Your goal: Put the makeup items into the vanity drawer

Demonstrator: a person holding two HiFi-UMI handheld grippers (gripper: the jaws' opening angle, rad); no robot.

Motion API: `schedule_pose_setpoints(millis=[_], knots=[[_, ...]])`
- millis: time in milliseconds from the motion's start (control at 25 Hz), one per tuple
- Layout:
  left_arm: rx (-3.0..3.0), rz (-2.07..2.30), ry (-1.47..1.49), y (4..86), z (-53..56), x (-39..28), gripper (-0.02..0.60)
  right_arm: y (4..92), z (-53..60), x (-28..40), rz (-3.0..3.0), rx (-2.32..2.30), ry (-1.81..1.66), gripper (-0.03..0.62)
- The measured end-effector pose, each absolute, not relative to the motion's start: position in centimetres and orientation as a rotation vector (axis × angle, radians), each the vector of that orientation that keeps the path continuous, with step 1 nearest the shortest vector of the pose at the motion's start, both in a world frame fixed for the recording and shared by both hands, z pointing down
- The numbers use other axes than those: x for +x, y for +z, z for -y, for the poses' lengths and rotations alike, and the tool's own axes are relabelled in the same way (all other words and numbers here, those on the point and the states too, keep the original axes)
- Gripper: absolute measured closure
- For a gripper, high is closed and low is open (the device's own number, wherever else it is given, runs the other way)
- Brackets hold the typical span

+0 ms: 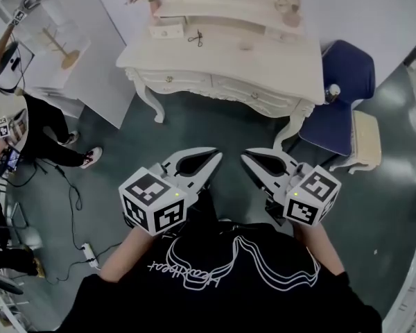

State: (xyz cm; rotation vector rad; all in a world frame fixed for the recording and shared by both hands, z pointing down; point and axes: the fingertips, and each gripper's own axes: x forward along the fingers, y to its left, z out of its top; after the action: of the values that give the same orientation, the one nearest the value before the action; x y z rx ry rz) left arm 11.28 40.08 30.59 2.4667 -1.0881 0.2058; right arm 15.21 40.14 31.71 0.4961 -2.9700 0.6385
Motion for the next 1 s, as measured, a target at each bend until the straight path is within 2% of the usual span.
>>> schedule_pose_setpoints(millis=[440, 1000], knots=[[2.387, 1.062, 0.224, 34.4, -28.7, 3.5, 0.578, 35.3, -28.9, 8.2, 2.900, 0.569, 0.803, 0.591], [2.458, 0.974, 0.251, 34.2, -15.4, -6.0, 0.578, 35.7, -16.2, -0.3, 2.815, 0.723, 0.845, 0.591]])
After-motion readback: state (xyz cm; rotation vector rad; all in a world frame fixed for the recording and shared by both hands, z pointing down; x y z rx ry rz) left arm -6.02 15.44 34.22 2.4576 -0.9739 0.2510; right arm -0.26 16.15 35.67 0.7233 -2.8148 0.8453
